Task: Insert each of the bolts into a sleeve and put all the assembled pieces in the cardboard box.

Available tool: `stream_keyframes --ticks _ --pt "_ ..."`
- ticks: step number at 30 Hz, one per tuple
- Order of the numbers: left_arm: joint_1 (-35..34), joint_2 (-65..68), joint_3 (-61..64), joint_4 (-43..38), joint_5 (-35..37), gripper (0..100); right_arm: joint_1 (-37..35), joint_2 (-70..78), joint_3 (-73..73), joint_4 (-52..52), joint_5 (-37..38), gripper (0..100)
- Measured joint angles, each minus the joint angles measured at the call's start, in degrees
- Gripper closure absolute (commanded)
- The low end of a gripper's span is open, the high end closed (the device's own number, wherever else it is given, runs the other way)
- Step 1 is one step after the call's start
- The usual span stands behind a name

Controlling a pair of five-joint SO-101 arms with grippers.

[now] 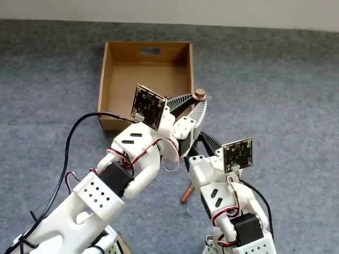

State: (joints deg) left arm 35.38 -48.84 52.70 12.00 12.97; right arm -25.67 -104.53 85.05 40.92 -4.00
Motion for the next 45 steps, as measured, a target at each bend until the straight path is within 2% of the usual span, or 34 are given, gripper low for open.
stream_keyframes --ticks 15,45 --pt "1.2 0.1 0.0 0.2 0.1 99 0.0 0.0 0.0 0.0 0.0 99.2" --pt "0.4 0.0 -0.6 18.5 0.4 99 -0.3 0.0 0.1 0.1 -0.2 99.2"
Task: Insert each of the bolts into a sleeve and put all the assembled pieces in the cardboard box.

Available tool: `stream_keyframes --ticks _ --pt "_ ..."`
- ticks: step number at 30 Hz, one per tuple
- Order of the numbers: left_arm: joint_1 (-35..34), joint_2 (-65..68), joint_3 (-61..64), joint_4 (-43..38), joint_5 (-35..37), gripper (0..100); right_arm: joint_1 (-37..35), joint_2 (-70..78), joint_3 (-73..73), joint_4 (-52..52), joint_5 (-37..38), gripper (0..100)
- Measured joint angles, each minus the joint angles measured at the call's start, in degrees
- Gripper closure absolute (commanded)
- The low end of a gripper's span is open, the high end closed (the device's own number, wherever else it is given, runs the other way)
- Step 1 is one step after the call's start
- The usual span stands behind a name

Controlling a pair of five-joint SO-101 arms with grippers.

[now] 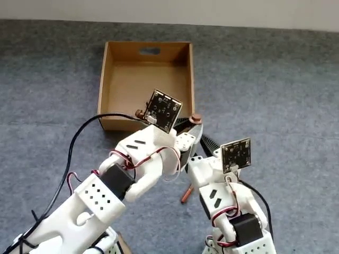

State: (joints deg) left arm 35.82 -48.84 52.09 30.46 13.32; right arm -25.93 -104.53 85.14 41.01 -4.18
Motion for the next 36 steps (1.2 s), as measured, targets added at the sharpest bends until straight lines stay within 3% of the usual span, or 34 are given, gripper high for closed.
stream_keyframes --ticks 10,17,29,36 --pt "0.0 -0.1 -1.4 5.1 0.0 99 -0.1 0.0 0.1 0.0 0.2 99.2" --pt "-0.2 -0.1 -1.5 6.2 0.0 88 -0.1 0.1 0.1 0.0 0.2 99.2" --pt "-1.0 -3.1 -1.5 8.3 -0.1 88 0.0 0.0 0.0 0.3 0.2 99.2" --pt "-0.7 -10.9 -1.4 14.9 -0.4 87 0.1 0.0 0.0 0.2 0.2 99.2"
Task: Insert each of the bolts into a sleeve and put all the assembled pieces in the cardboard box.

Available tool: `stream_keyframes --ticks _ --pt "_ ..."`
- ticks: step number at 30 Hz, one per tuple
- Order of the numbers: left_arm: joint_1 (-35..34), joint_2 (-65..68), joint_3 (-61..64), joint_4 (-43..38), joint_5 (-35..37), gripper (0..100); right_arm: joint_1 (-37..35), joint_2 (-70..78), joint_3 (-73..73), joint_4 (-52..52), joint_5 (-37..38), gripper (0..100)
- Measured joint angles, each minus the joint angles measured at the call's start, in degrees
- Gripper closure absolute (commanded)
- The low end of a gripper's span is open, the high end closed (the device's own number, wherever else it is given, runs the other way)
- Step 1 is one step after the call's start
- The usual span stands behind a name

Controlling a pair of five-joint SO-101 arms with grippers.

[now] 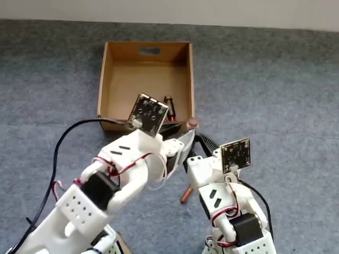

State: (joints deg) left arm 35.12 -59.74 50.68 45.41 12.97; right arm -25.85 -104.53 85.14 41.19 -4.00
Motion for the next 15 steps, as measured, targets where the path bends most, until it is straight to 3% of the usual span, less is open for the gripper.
stream_keyframes --ticks 9,13,15 --pt "-0.2 -1.7 0.0 5.6 0.0 88 0.0 0.0 0.0 0.0 0.0 99.2" --pt "-4.6 -1.7 0.0 5.8 0.0 99 0.0 0.0 0.0 0.0 0.0 99.2" --pt "-8.4 -1.7 0.0 5.8 0.0 98 0.0 0.0 0.0 0.0 0.0 99.2"
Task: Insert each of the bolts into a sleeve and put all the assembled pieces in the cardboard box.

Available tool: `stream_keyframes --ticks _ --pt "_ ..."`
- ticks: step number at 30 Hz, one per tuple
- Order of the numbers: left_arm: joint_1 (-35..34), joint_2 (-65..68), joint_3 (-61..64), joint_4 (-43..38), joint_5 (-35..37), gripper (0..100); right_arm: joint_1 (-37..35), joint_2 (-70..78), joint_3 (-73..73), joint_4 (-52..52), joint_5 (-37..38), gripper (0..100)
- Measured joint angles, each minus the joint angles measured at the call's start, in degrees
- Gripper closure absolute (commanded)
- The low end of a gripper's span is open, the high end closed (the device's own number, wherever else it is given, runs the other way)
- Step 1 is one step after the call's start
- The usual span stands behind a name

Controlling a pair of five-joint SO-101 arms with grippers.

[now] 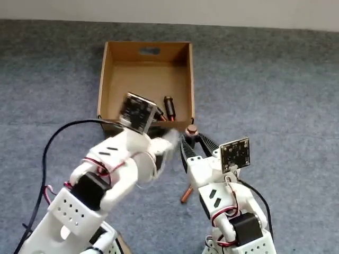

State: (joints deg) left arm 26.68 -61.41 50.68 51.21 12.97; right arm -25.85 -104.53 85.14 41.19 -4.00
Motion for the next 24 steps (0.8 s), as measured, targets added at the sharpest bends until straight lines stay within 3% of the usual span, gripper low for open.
stream_keyframes --ticks 8,15,21,24 --pt "-18.8 0.0 0.0 2.1 0.0 98 0.0 0.0 0.0 0.0 0.0 99.2" --pt "-39.6 -0.1 3.2 5.3 -3.0 98 0.0 0.0 0.0 0.0 0.0 99.2" --pt "-42.5 -0.1 14.1 4.7 -21.0 98 0.0 0.0 0.0 0.0 0.0 99.2" --pt "-42.5 -0.1 20.2 0.3 -24.9 98 0.0 0.0 0.0 0.1 0.0 99.2"
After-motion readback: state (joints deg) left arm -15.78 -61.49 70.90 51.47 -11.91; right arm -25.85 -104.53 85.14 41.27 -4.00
